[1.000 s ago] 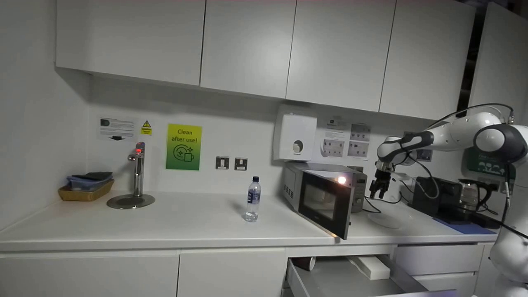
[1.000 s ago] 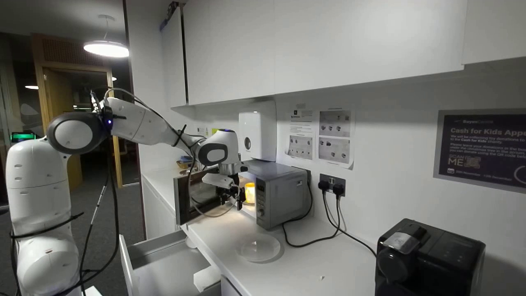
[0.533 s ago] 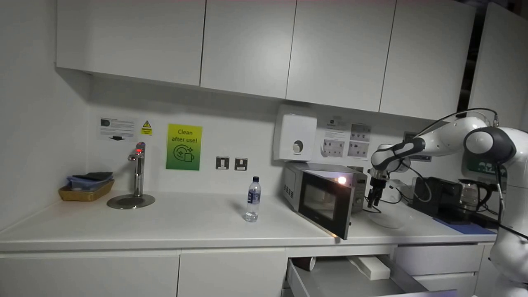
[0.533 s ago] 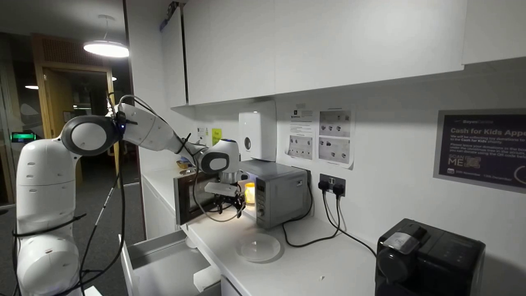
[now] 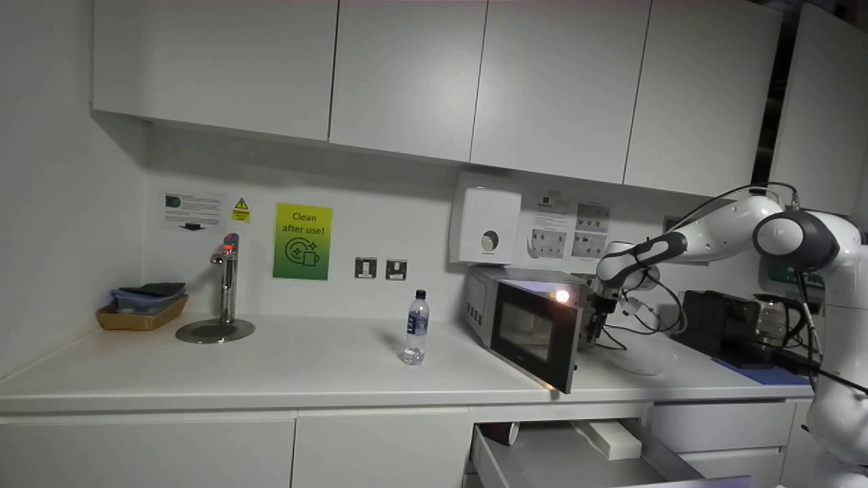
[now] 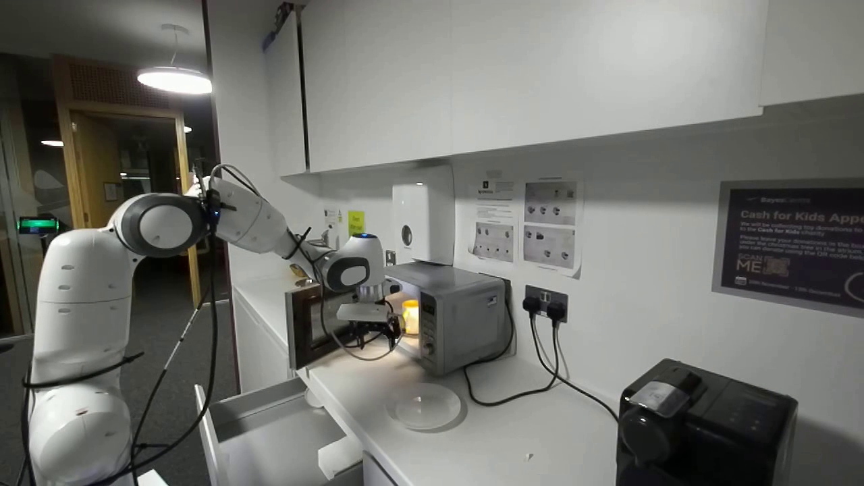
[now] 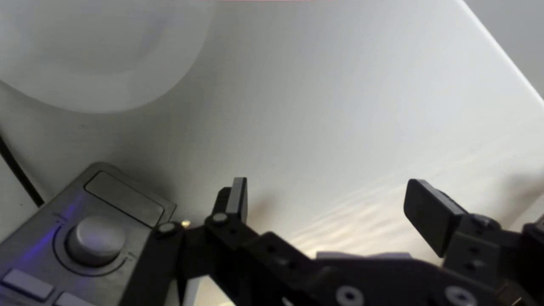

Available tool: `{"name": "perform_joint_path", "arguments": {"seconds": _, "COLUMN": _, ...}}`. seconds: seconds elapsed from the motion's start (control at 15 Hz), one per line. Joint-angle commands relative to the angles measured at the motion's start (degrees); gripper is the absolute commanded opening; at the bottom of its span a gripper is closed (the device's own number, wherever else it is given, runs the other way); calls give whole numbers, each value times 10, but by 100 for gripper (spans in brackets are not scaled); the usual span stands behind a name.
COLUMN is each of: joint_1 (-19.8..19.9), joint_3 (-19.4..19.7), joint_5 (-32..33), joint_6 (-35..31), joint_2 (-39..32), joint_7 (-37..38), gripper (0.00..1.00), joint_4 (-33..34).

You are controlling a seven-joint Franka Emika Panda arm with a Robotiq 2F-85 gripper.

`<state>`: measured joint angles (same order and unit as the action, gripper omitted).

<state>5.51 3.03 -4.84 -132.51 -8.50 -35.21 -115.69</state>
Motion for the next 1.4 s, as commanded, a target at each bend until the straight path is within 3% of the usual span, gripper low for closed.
{"name": "perform_joint_path", "arguments": {"seconds": 0.0, "joint_1": -2, "joint_3": -13, "joint_5": -5, "joint_6": -66, "joint_2": -2, "joint_7": 12, "gripper": 100, "joint_4": -17}}
{"name": "perform_joint_path", "arguments": {"seconds": 0.93, "joint_1": 2, "joint_3": -52, "joint_5": -94, "joint_6": -290, "joint_2": 3, "joint_7": 70, "gripper": 100, "joint_4": -85}}
{"name": "perform_joint_path", "arguments": {"seconds": 1.07, "joint_1": 0, "joint_3": -46, "joint_5": -66, "joint_6": -289, "joint_2": 5, "joint_7": 83, "gripper": 100, "joint_4": -93}}
{"name": "perform_joint_path", "arguments": {"seconds": 1.33, "joint_1": -3, "joint_3": -45, "joint_5": -79, "joint_6": -273, "joint_2": -14, "joint_7": 68, "gripper": 100, "joint_4": -73}}
